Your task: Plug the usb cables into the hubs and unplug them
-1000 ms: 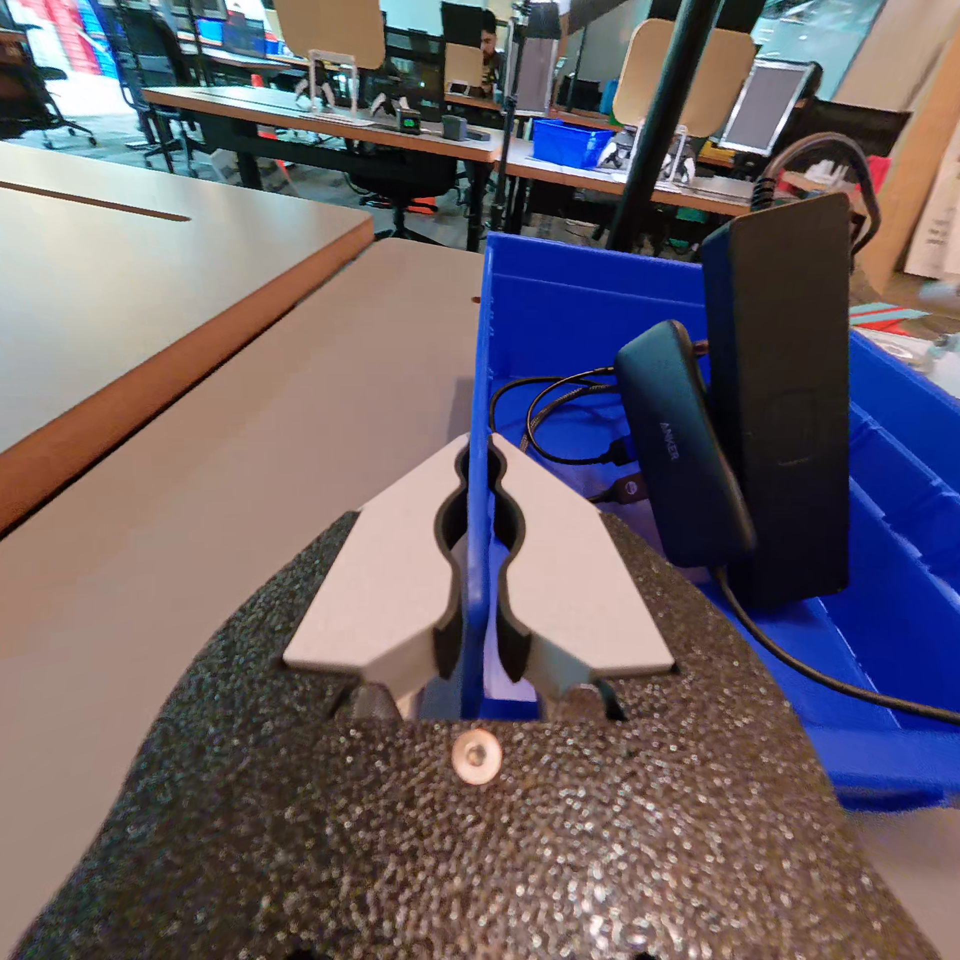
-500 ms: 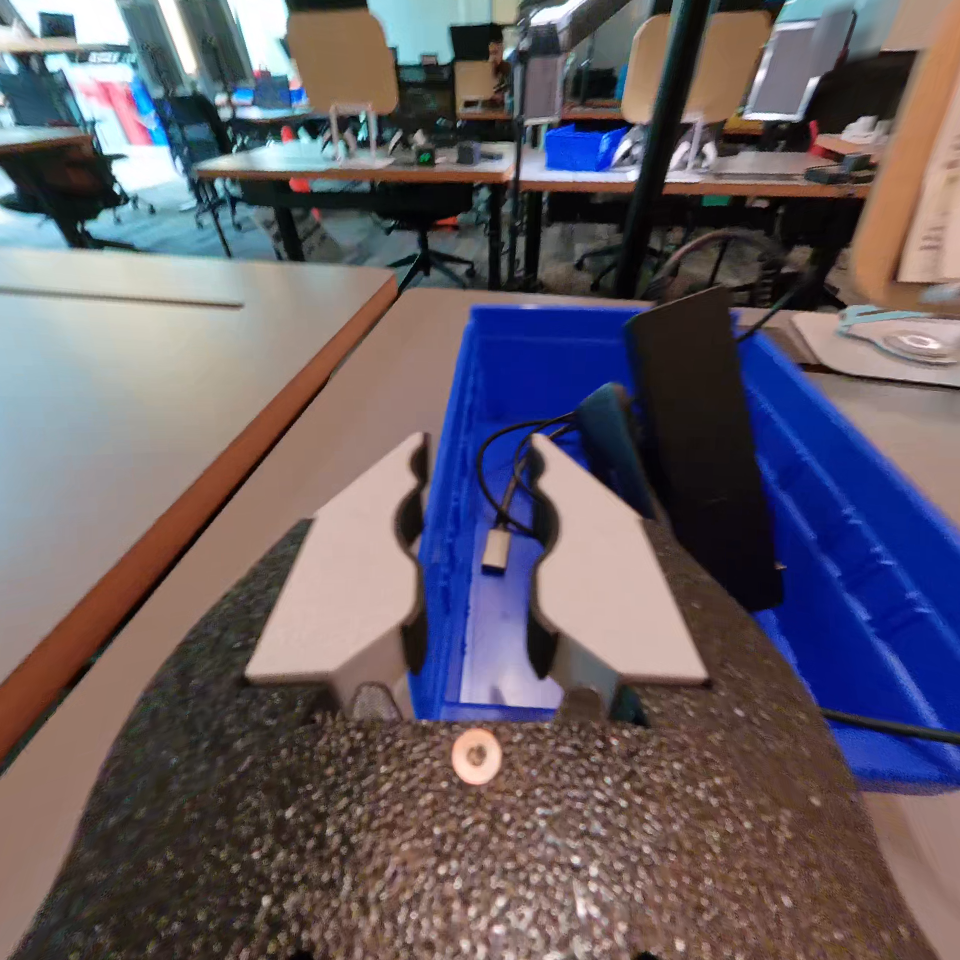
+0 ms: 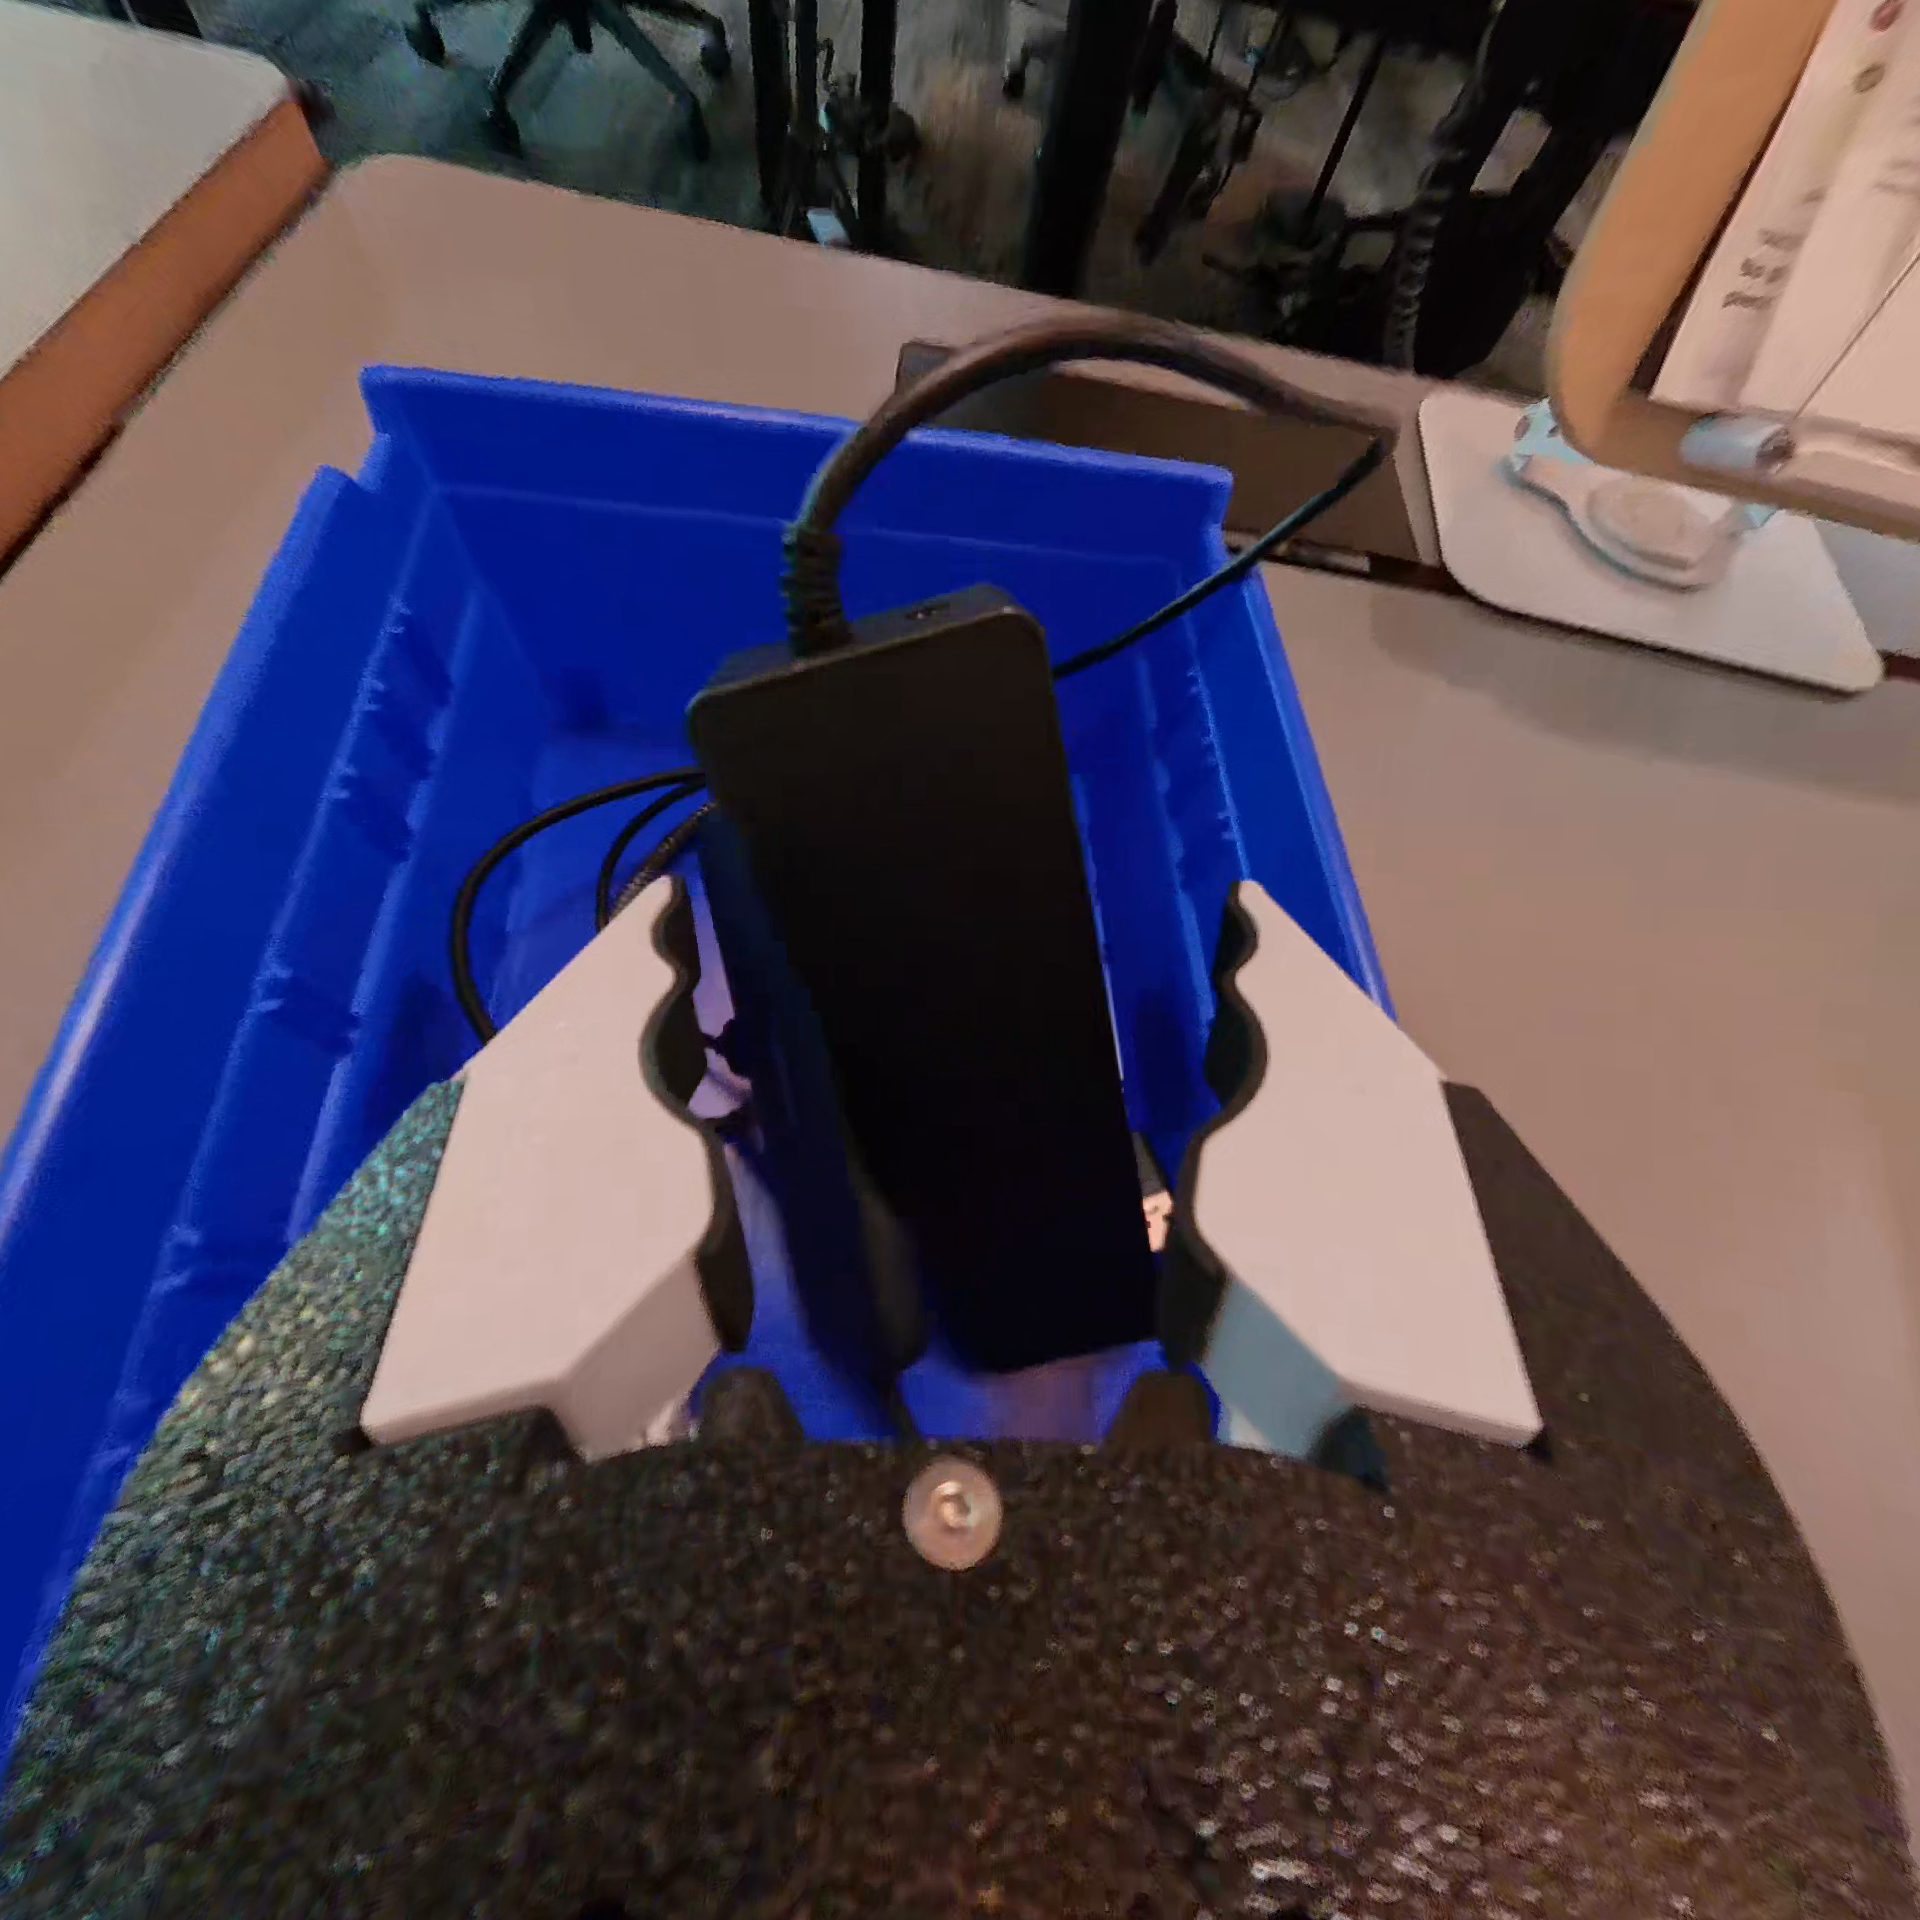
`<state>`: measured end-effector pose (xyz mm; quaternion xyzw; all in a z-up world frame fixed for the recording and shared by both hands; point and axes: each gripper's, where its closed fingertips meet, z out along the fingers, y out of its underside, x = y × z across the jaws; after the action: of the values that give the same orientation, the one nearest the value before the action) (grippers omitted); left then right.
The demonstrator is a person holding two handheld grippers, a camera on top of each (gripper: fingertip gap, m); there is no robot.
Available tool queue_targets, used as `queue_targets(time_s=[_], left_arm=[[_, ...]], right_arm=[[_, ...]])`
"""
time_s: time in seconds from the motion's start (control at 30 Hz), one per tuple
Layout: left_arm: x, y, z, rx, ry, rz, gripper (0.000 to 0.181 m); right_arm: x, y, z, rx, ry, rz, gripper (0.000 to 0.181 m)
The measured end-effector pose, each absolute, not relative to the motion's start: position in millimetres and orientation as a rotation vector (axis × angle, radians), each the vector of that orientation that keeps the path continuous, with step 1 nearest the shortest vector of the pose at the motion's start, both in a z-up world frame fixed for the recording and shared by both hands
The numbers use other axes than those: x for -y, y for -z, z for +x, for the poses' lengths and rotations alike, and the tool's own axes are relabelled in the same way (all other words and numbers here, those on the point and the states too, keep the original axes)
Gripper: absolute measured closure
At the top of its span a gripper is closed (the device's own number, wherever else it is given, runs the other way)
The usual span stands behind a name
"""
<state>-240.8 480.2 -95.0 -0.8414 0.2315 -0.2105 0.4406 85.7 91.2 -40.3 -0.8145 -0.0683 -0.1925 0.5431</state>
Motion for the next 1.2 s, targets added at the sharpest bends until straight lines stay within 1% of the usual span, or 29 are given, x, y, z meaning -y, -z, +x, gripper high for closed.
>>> queue_targets(time_s=[0.03, 0.07, 0.13, 0.17, 0.2, 0.27, 0.37, 0.63, 0.8, 0.9, 1.0, 1.07, 1.2], left_arm=[[-481, 101, -237, -0.597, 0.51, -2.12, 0.086], [-483, 105, -236, -0.611, 0.486, -2.145, 0.09], [-485, 108, -238, -0.617, 0.45, -2.161, 0.113], [-482, 107, -238, -0.638, 0.453, -2.15, 0.119], [-479, 104, -240, -0.66, 0.455, -2.142, 0.121], [-470, 94, -240, -0.716, 0.477, -2.085, 0.123], [-459, 59, -239, -0.76, 0.502, -1.947, 0.126], [-426, -83, -233, -0.82, 0.432, -1.59, 0.127], [-407, -162, -230, -0.813, 0.467, -1.419, 0.127], [-389, -204, -230, -0.825, 0.397, -1.29, 0.126], [-357, -231, -219, -0.888, 0.42, -1.185, 0.127], [-326, -239, -205, -0.954, 0.508, -1.123, 0.127], [-252, -223, -167, -1.15, 0.74, -0.973, 0.128]], right_arm=[[-99, 43, 75, 0.204, 0.435, -1.92, 0.102], [-105, 47, 69, 0.236, 0.435, -1.937, 0.102], [-107, 51, 68, 0.233, 0.489, -1.967, 0.1], [-108, 51, 64, 0.247, 0.498, -1.962, 0.101], [-107, 54, 58, 0.277, 0.48, -1.963, 0.102], [-106, 57, 51, 0.305, 0.444, -1.96, 0.103], [-102, 57, 52, 0.3, 0.424, -1.959, 0.103], [-99, 44, 42, 0.297, 0.396, -1.912, 0.104], [-101, 48, 33, 0.326, 0.392, -1.918, 0.104], [-104, 48, 29, 0.315, 0.371, -1.903, 0.104], [-108, 42, 19, 0.29, 0.306, -1.862, 0.103], [-109, 26, 2, 0.296, 0.25, -1.789, 0.102], [-96, -33, -48, 0.327, 0.054, -1.525, 0.095]])
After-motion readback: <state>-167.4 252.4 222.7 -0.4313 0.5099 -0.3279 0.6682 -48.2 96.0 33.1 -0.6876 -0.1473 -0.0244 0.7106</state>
